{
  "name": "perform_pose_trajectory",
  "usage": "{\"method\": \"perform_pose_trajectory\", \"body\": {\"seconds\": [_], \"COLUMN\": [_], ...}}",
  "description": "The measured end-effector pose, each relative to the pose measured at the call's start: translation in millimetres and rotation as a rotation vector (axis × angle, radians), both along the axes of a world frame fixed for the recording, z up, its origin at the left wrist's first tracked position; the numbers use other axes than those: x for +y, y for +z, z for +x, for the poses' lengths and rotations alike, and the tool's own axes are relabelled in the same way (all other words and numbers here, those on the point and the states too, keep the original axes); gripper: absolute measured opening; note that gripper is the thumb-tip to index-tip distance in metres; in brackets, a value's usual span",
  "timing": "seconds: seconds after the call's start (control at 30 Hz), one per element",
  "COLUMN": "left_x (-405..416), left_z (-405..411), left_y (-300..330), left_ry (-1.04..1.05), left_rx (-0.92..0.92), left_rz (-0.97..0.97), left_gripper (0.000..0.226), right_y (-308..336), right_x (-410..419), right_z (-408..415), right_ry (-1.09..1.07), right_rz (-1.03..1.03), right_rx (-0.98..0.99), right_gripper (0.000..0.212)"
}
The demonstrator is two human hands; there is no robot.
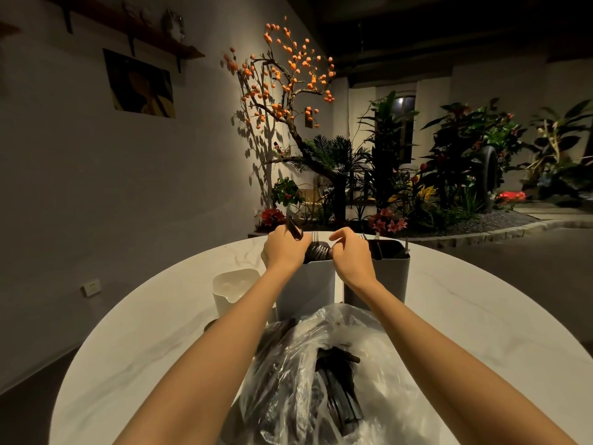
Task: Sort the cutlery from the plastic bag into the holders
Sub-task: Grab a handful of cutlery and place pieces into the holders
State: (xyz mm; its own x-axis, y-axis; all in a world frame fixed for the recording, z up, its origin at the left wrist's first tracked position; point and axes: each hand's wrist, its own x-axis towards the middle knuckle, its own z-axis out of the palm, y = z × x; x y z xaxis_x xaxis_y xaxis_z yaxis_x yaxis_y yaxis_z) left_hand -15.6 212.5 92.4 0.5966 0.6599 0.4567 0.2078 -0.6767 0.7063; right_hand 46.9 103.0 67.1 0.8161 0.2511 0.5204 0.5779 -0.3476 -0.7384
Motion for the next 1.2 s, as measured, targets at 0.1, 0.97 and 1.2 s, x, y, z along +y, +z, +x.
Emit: {"method": "perform_pose_trajectory", "body": {"seconds": [0.1,0.97,1.2], "left_x": [-1.8,-8.0,-24.7], "left_z": [5.3,-6.2,-24.8], "left_y": [-9.1,-16.7,-12.6], "left_ry": [0.004,-0.335,-0.408], "left_rx": [0.126,-0.084,-0.133], "left_rz": [0.154,0.392,0.270], "left_gripper": [0.030,0.027,0.034], "right_y": [-1.5,4.9,10.9], "right_x": [0.2,-9.5,-24.2], "right_z": [3.0,-10.9,-30.0], "right_ry": [-0.005,0.076,0.152], "right_rz": [0.011,0.129,0.112], "right_rx": [-0.010,-0.012,-0.026], "right_gripper": [0.021,0.011,0.014]}}
